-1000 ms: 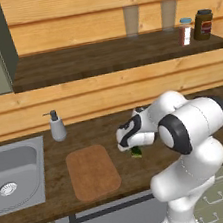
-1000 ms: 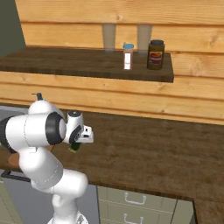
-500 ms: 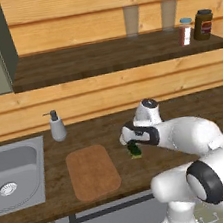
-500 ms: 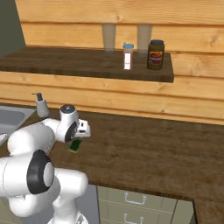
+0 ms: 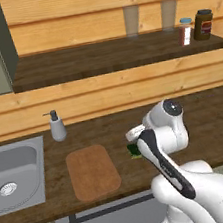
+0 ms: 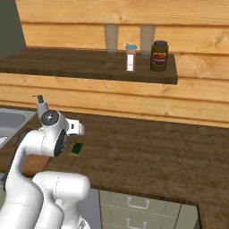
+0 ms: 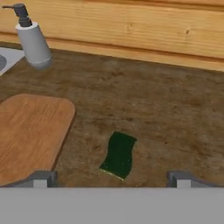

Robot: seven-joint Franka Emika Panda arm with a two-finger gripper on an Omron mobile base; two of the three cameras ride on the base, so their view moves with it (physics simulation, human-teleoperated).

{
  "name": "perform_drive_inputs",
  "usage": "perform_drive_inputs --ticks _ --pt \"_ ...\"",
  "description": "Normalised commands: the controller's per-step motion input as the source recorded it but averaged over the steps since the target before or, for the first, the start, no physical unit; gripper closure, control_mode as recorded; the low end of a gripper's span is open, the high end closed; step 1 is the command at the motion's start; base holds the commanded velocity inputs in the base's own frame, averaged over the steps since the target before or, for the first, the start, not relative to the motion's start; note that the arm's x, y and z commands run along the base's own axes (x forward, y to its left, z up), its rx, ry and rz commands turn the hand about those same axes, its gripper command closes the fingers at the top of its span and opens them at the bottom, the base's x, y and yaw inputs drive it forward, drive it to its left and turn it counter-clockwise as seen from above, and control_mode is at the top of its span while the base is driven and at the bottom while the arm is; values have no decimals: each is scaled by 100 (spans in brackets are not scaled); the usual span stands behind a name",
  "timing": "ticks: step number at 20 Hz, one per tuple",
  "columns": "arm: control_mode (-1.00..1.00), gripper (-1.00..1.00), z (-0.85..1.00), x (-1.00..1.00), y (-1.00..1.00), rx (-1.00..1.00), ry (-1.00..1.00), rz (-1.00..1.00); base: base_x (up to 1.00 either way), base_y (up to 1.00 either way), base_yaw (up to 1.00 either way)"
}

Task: Pick up the sponge from the counter and clean the cutting board by briefly scrubbing or pressing down on the cutting board. Once finished, release the sponge.

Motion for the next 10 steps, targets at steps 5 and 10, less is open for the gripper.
perform_drive_inputs --ticks 5,10 --pt "-100 -100 100 -55 0 9 -8 0 0 0 0" --pt "-100 -100 99 -60 0 12 -1 0 0 0 0"
